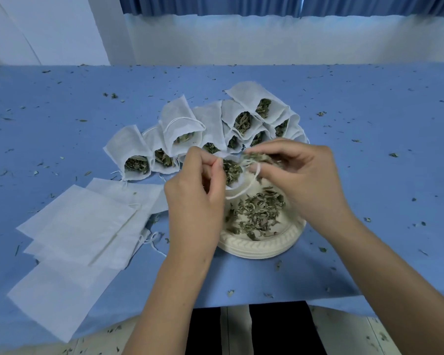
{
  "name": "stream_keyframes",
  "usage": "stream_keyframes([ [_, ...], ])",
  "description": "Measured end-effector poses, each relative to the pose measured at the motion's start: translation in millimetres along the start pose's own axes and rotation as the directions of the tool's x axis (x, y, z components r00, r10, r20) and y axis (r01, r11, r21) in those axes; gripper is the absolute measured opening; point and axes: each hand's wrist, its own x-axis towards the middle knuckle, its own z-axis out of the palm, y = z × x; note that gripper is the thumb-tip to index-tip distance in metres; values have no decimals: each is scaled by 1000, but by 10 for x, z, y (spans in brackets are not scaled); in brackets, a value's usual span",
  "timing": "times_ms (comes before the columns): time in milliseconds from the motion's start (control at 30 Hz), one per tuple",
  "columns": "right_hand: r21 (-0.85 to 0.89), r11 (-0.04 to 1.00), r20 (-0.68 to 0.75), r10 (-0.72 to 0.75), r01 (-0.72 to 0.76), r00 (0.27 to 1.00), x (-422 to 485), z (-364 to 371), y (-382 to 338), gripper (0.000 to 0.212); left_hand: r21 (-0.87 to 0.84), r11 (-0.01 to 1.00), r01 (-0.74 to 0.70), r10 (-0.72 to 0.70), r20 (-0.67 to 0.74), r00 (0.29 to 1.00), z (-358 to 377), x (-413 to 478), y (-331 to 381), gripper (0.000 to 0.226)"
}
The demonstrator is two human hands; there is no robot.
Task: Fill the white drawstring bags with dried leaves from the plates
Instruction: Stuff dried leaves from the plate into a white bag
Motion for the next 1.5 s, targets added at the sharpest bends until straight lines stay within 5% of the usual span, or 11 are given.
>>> stream_keyframes([
  [167, -418, 869, 166, -213, 264, 963, 90, 183, 25, 15, -35, 997, -70, 72, 35, 997, 96, -47, 58, 11],
  [367, -68, 997, 158, -21, 32, 987, 53, 109, 23, 29, -90, 996, -14, 12, -19, 1000, 55, -14, -21, 12],
  [533, -396, 860, 111, -303, 322, 946, 35, 249, 58, 13, -121, 992, -45, 47, 19, 999, 120, -44, 45, 12],
  [667, -358, 903, 202, -174, 238, 964, 61, 89, 37, 15, -149, 989, -1, 1, 2, 1000, 72, -32, 15, 13],
  [800, -466, 802, 267, -275, 374, 924, -58, 11, 29, 26, -181, 983, 29, -33, -22, 999, 18, 31, 33, 15],
  [1000, -510, 775, 520, -67, 372, 852, 1, 112, 54, 55, -136, 991, 17, -9, 57, 998, 4, -20, 94, 13],
  [1133, -159, 987, 234, 39, -1, 971, 101, -183, -75, 33, -35, 999, 35, -37, -47, 998, -143, 84, 27, 16],
  [1200, -408, 905, 214, 221, -118, 952, 101, -301, -110, 16, -22, 999, 42, -44, -64, 997, -179, 90, 35, 17],
  [1300, -815, 565, 272, 572, -131, 774, -8, -276, -64, 63, -56, 997, 60, -65, -77, 995, -187, 64, 61, 17],
  [1367, -807, 588, 360, 565, -57, 742, -86, -143, -24, 80, -93, 992, 90, -97, -77, 992, -183, 51, 66, 16],
  [1500, -684, 729, 406, 386, -4, 828, -98, 68, 82, 42, -129, 983, 133, -141, -58, 988, -163, 36, 57, 17],
])
